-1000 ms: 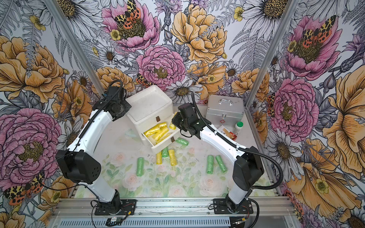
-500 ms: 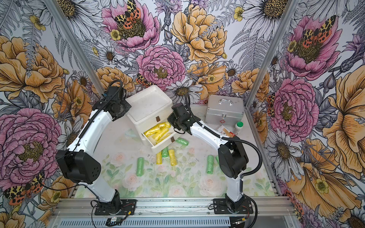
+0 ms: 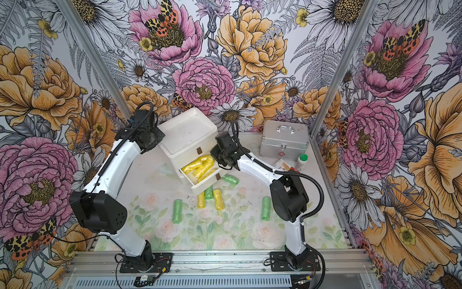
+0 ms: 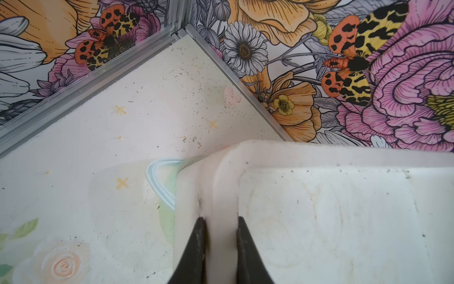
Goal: Sort the rolls of trash bags by color and place them into the drawer
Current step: Place the roll of trash bags in the drawer.
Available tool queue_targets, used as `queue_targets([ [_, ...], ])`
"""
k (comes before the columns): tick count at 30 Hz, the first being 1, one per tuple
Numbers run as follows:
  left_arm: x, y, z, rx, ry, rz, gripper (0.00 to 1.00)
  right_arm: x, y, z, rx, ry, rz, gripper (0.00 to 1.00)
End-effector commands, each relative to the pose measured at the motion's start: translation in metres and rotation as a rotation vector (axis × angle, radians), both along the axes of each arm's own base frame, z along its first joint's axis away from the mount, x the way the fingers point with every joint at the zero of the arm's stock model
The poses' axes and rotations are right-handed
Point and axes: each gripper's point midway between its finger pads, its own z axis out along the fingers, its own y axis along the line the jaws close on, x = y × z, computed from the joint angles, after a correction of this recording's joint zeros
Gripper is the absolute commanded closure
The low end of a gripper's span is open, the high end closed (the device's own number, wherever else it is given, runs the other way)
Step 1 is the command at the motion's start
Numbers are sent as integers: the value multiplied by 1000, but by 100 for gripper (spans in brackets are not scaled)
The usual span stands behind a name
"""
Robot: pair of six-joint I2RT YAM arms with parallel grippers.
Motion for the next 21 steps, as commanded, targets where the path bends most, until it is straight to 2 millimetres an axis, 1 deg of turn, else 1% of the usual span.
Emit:
queue_targets([
  [1,-53,-19,-61,-127,305,-26,100,9,11,15,43,-35,5,71],
  [5,-52,-19,-62,-130,305,-25,100,9,13,11,41,-28,10,64],
  [11,-49,-21,-59,-131,298,-28,100,11,20,11,57,-23,34,48],
  [13,-48,-20,-58,-132,295,-25,100,12,21,15,58,-34,40,44],
  [16,-47,-21,-58,-131,295,-26,100,11,19,22,54,-55,45,43],
  [19,-47,-22,-59,-130,297,-25,100,7,16,36,49,-90,61,43],
  [21,-45,-23,-60,-127,297,-26,100,3,11,52,38,-134,81,43],
])
